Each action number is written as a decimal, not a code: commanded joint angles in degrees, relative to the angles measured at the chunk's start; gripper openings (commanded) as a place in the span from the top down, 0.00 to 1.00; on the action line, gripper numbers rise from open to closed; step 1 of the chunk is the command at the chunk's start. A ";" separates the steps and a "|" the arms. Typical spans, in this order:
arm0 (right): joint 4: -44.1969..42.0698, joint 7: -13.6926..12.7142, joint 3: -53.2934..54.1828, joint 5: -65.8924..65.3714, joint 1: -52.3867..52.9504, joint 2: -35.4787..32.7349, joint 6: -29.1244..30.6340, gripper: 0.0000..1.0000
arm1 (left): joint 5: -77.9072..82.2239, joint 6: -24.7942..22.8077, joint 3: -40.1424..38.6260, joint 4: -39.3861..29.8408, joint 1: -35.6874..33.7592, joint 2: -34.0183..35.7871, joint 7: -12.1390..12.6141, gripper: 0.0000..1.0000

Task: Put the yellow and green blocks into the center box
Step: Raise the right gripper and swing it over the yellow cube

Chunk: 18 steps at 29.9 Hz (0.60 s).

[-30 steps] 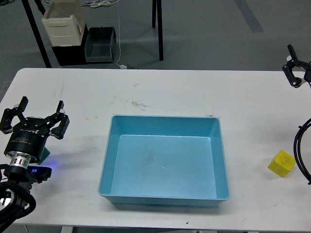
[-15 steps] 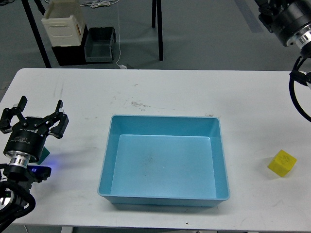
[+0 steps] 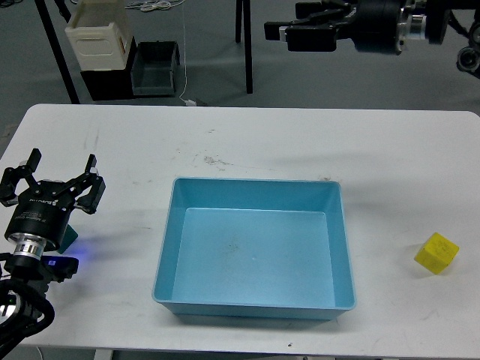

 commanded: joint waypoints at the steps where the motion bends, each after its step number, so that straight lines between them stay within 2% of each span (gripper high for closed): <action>1: 5.06 0.06 -3.66 -0.16 4.92 -7.06 5.22 0.00 | 0.00 0.00 0.00 0.13 0.03 -0.14 0.00 0.00; 5: 12.37 0.06 -6.92 -4.19 7.21 -15.50 11.61 0.00 | 0.00 0.00 0.00 0.39 0.03 -0.14 0.00 0.00; 14: 22.48 0.06 -14.73 -10.08 4.15 -26.41 11.61 0.01 | 0.00 0.00 0.00 0.57 0.03 -0.14 0.00 0.00; 18: 24.59 0.06 -18.17 -20.09 1.60 -31.24 11.61 0.01 | 0.00 0.00 0.09 0.57 0.12 -0.23 0.00 0.00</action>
